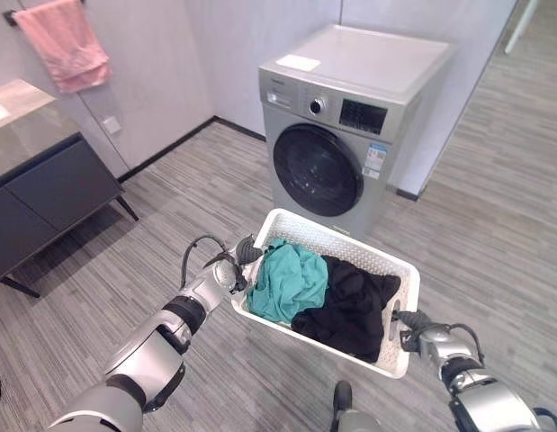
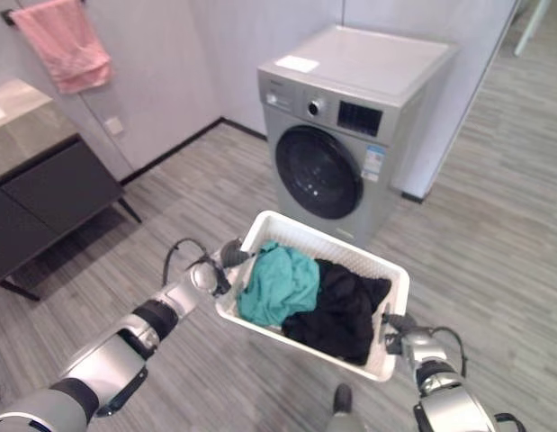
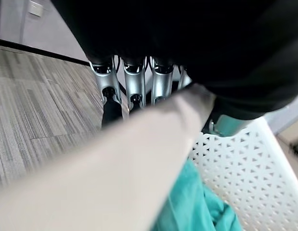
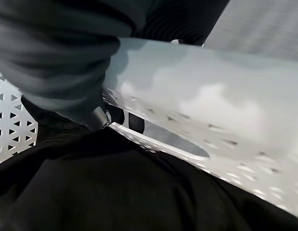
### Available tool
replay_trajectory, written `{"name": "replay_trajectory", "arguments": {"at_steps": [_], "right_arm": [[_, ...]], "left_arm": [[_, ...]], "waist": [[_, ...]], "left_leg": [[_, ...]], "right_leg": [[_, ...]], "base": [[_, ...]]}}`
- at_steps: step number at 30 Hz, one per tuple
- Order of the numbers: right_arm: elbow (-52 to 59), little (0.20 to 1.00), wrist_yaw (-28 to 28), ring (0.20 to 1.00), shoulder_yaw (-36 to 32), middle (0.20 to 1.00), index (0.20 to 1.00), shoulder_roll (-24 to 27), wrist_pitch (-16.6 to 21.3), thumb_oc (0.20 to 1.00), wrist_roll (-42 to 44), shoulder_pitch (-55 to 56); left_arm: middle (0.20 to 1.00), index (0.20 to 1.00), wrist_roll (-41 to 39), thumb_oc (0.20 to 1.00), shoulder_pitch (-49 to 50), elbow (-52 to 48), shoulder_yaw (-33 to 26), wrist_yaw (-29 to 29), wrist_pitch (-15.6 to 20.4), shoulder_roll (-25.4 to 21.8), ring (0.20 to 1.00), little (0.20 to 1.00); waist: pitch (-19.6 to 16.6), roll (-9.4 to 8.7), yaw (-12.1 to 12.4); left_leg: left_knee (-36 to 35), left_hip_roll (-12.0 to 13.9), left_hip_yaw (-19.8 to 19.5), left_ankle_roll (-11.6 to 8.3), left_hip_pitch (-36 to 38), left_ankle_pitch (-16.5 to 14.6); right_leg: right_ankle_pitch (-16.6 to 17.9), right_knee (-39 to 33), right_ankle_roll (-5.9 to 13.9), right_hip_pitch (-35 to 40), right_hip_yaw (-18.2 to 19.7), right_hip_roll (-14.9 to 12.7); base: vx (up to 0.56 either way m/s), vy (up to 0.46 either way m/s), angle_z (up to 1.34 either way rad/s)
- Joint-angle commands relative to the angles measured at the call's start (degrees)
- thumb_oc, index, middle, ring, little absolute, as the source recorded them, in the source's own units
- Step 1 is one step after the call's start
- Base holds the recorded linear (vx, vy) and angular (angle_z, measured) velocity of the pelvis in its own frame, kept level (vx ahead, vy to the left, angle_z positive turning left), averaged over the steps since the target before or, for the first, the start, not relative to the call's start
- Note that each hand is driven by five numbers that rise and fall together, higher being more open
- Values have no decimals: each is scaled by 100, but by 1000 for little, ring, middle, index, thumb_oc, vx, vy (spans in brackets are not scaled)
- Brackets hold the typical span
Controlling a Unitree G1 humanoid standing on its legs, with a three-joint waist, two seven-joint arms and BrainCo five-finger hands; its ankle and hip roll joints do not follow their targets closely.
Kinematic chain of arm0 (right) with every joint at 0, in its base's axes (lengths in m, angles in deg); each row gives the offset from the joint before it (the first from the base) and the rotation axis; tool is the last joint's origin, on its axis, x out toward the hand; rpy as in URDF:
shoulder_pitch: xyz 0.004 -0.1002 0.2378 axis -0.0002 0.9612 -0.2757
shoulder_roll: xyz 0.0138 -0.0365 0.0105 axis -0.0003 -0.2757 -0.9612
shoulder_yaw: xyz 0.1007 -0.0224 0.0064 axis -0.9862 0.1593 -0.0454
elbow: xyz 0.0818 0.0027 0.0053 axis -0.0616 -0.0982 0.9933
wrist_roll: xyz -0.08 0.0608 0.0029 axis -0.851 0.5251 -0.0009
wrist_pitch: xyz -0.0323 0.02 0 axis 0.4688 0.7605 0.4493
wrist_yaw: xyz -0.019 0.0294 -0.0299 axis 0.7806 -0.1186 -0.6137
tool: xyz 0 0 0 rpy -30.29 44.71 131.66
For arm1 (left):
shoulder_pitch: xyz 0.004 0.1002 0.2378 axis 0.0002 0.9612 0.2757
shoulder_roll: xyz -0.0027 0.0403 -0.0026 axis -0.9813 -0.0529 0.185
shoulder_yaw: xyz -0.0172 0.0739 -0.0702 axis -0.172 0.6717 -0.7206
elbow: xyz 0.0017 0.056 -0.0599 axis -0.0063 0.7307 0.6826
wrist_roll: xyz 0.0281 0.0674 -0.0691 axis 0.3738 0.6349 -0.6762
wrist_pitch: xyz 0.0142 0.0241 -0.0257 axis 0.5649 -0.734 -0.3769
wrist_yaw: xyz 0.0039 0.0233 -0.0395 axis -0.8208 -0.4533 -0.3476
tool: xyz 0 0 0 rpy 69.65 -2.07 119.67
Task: Grab the laundry basket,head to the washer,open it,put in the laundry and shut it.
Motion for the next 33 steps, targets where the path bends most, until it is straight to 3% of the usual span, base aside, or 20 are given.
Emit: {"name": "replay_trajectory", "arguments": {"at_steps": [1, 9, 11, 15, 17, 18, 19, 20, 23, 24, 29, 32, 33], "right_arm": [[-145, 200, -34, 200, 398, 200, 200, -166, 262, 200, -93, -262], [677, 200, -29, 200, 537, 200, 200, 130, 286, 200, -180, -429], [1398, 200, -67, 200, 612, 200, 200, 452, 306, 200, -319, -423], [2205, 200, -52, 200, 578, 200, 200, 846, 333, 200, -453, -300], [2657, 200, -14, 200, 502, 200, 200, 1113, 389, 200, -528, -184], [2773, 200, -2, 200, 459, 200, 200, 1198, 413, 200, -523, -139], [3020, 200, 34, 200, 325, 200, 200, 1349, 426, 200, -505, -16], [3024, 200, 33, 200, 320, 200, 200, 1347, 423, 200, -505, -14], [2942, 200, 83, 200, 288, 200, 200, 1359, 441, 200, -414, 90], [2937, 200, 84, 200, 286, 200, 200, 1356, 444, 200, -413, 90], [2549, 200, 80, 200, 414, 200, 200, 1200, 421, 200, -382, 81], [2352, 200, 26, 200, 598, 200, 200, 1013, 427, 200, -376, -59], [2314, 200, 10, 200, 649, 200, 200, 969, 428, 200, -379, -118]], "left_arm": [[200, 200, 1, 200, -709, 138, -232, -311, 367, 156, 200, 200], [200, 200, -132, 200, -657, 275, -390, -349, 378, 54, 200, 200], [200, 200, -175, 200, -566, 255, -473, -351, 391, -20, 200, 200], [200, 200, -231, 200, -543, 265, -586, -383, 398, -55, 200, 200], [200, 200, -292, 200, -527, 217, -663, -386, 416, -41, 200, 200], [200, 200, -335, 200, -499, 203, -687, -385, 416, -34, 200, 200], [200, 200, -424, 200, -463, 67, -689, -379, 381, -28, 200, 200], [200, 200, -425, 200, -466, 65, -685, -379, 379, -30, 200, 200], [200, 200, -594, 200, -391, 16, -632, -387, 380, 71, 200, 200], [200, 200, -595, 200, -391, 17, -628, -388, 381, 71, 200, 200], [200, 200, -681, 200, -383, 139, -537, -342, 390, 239, 200, 200], [200, 200, -797, 200, -323, 139, -542, -370, 430, 195, 200, 200], [200, 200, -828, 200, -315, 154, -534, -376, 442, 174, 200, 200]], "waist": [[-172, -456, 16], [-109, -442, -86], [-55, -382, -216], [-38, -367, -324], [-16, -333, -334], [10, -356, -305], [162, -465, -179], [146, -485, -197], [310, -830, -26], [308, -822, -27], [265, -804, 97], [214, -595, 250], [191, -549, 280]], "left_leg": [[302, -201, -120, 74, 299, -786], [304, -105, -135, 21, 265, -737], [343, 10, -121, -19, 255, -734], [796, 179, -111, -105, 148, -822], [1596, 419, -132, -295, -121, -527], [2198, 513, -218, -358, -421, -200], [3491, 527, -571, -507, -1077, 662], [3485, 502, -589, -503, -1110, 689], [4565, 427, -785, -475, -2031, 1130], [4589, 436, -794, -475, -2047, 1118], [3419, 662, -704, -481, -2355, 1017], [1299, 1006, -975, -542, -2014, 1138], [1011, 1096, -1027, -566, -1955, 1279]], "right_leg": [[643, -248, 940, -160, -264, -1076], [490, -119, 860, -329, -5, -924], [183, 255, 762, -526, 249, -775], [-151, 507, 608, -503, 386, -561], [-411, 487, 429, -246, 295, -318], [-504, 439, 312, -93, 246, -229], [-633, 334, 66, 243, 141, -107], [-616, 320, 66, 229, 126, -131], [-751, 179, -172, 611, 128, -126], [-753, 179, -172, 610, 122, -116], [-896, 64, -88, 842, 174, -6], [-1149, 54, 91, 1092, 403, 67], [-1180, 45, 124, 1136, 441, 68]], "base": [[5, -14, -12], [12, -20, -4], [50, -55, -5], [119, -121, -6], [142, -207, 8], [136, -361, 2], [71, -283, 4], [56, -266, -2], [77, -176, -16], [139, -121, 2], [163, 15, -5], [298, 224, -27], [240, 205, -51]]}}
